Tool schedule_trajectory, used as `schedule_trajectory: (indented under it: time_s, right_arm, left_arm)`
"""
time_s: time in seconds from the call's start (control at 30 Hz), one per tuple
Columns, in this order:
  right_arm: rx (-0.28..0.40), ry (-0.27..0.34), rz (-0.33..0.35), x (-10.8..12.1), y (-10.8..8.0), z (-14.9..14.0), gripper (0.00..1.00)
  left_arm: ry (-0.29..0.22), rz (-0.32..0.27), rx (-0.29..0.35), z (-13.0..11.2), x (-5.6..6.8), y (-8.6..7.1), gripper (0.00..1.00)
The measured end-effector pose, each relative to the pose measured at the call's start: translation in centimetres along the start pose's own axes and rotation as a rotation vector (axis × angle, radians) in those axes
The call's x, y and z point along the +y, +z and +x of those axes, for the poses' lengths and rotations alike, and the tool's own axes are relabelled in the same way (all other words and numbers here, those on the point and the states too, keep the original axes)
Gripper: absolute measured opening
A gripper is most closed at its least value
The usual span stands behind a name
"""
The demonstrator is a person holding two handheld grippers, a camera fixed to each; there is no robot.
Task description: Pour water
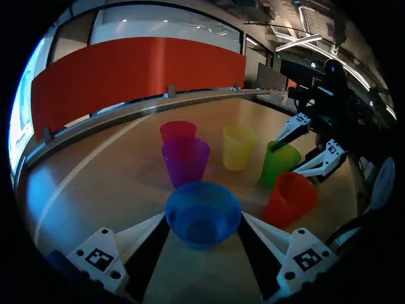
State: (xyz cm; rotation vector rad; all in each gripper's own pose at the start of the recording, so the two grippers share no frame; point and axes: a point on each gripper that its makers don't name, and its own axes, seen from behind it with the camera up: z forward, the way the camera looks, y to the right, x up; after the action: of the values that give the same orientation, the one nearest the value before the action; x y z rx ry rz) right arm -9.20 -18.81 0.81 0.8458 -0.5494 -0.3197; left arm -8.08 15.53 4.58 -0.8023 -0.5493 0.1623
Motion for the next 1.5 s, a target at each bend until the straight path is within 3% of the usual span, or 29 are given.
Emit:
schedule_trajectory:
  time_s: [0.4,0.67,1.5]
  right_arm:
    - [0.024,0.009,-0.013,0.2,-0.6,1.0,0.91]
    - [0.048,-0.002,-0.03,0.1,-1.8,2.5,0.91]
    - [0.283,0.009,-0.069,-0.4,-8.4,12.9,0.91]
  left_arm:
    - [-0.024,-0.014,0.013,0.4,0.4,-0.6,0.87]
    - [-0.012,-0.003,0.05,1.9,0.5,-1.9,0.86]
    - [0.014,0.091,0.287,11.5,0.8,-9.7,0.86]
